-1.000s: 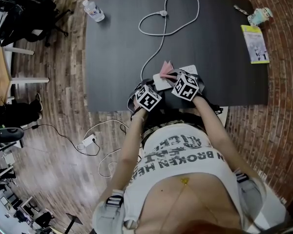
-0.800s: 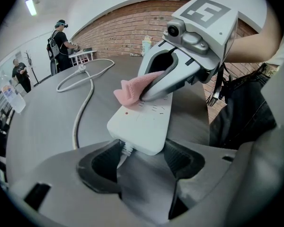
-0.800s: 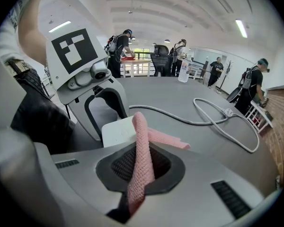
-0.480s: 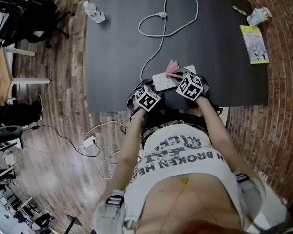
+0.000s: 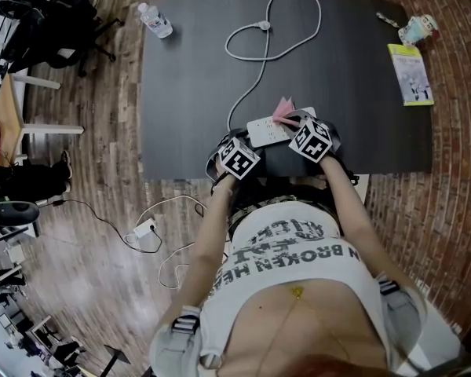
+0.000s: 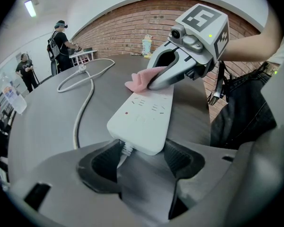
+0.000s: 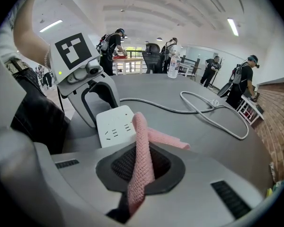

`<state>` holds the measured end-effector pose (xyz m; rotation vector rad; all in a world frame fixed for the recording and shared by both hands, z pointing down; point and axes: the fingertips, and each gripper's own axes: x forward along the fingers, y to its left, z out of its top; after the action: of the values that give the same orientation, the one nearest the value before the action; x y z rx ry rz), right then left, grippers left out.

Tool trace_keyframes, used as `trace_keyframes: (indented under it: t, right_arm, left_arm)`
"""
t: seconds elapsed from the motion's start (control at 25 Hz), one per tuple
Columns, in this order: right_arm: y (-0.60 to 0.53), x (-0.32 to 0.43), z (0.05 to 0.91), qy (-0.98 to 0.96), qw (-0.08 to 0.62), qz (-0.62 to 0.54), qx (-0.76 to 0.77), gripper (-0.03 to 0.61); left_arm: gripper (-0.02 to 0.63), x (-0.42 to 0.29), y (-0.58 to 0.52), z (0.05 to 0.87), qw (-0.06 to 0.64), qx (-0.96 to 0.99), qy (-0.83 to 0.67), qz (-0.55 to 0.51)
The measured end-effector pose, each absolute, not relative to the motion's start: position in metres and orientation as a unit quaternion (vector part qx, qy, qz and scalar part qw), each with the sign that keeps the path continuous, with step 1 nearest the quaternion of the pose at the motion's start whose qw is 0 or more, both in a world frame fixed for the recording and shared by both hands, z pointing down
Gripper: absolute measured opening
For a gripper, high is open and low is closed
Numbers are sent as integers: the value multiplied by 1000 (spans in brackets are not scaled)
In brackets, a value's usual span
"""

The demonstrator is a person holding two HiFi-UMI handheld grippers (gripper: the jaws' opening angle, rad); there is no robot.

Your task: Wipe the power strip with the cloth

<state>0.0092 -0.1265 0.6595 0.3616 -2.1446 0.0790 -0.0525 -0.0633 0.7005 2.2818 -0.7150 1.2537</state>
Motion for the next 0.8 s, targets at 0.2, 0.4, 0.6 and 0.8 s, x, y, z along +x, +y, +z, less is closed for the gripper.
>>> trace_keyframes:
  t: [0.2,0.4,0.6,0.8]
  right_arm:
    - [-131,24,659,-869,465,40,166,17]
    - [-136,40,659,-865,465,50,180,17]
    - [-141,55,659,-860,467,56,196,17]
    - [-148,76,659,-850,474,66,222,17]
  left_arm:
    - [273,-54,-63,700,219,824,-260,453]
    - [273,-53,-63,700,219,824,-260,453]
    - [273,-54,-63,701,220,822,-261,456]
    - [273,-54,-63,701,220,822,-260,456]
